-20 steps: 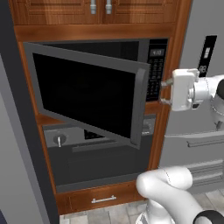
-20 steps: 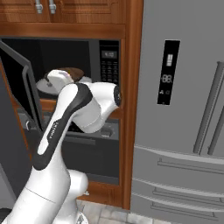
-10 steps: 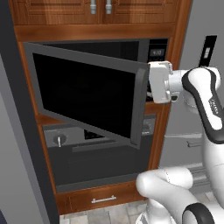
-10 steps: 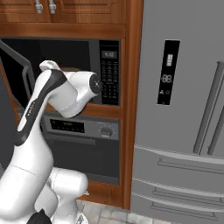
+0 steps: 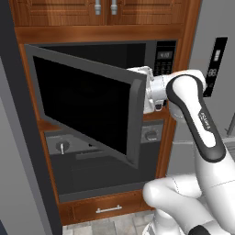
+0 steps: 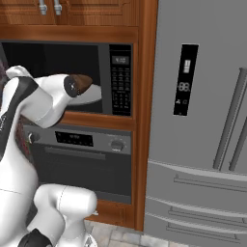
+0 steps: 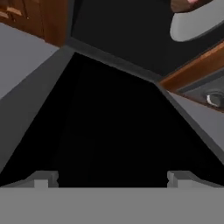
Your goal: The microwave is finished heating the steak and lemon. Take the bowl containing the food and place it on the dining counter.
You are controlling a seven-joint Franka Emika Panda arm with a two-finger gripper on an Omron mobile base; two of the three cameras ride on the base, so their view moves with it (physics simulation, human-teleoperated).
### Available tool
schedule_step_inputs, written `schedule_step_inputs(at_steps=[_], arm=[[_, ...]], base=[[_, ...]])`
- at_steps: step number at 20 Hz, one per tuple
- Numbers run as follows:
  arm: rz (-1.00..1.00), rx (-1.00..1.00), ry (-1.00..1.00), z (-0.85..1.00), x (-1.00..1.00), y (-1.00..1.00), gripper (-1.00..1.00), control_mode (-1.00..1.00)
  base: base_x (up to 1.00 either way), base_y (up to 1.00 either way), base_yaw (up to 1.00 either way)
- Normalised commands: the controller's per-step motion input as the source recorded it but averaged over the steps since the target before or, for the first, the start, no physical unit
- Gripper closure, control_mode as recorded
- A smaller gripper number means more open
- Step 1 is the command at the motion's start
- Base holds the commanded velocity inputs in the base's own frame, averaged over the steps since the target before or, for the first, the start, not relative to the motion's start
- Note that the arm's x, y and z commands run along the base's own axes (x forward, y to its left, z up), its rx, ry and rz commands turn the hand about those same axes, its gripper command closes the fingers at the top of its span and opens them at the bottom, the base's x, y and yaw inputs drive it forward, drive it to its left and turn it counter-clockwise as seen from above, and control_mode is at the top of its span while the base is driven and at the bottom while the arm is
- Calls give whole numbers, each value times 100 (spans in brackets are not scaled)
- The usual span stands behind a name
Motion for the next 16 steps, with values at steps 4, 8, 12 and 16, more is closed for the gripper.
schedule_step_inputs(at_steps=[4,8,12,16], arm=[[36,0,0,25,-65,100,-100,-100],[18,0,-6,0,-9,100,-100,-100],[-5,-9,-14,0,22,100,-100,-100],[-18,-13,-7,0,21,99,-100,-100]], base=[[0,0,0],[0,0,0],[0,0,0],[0,0,0]])
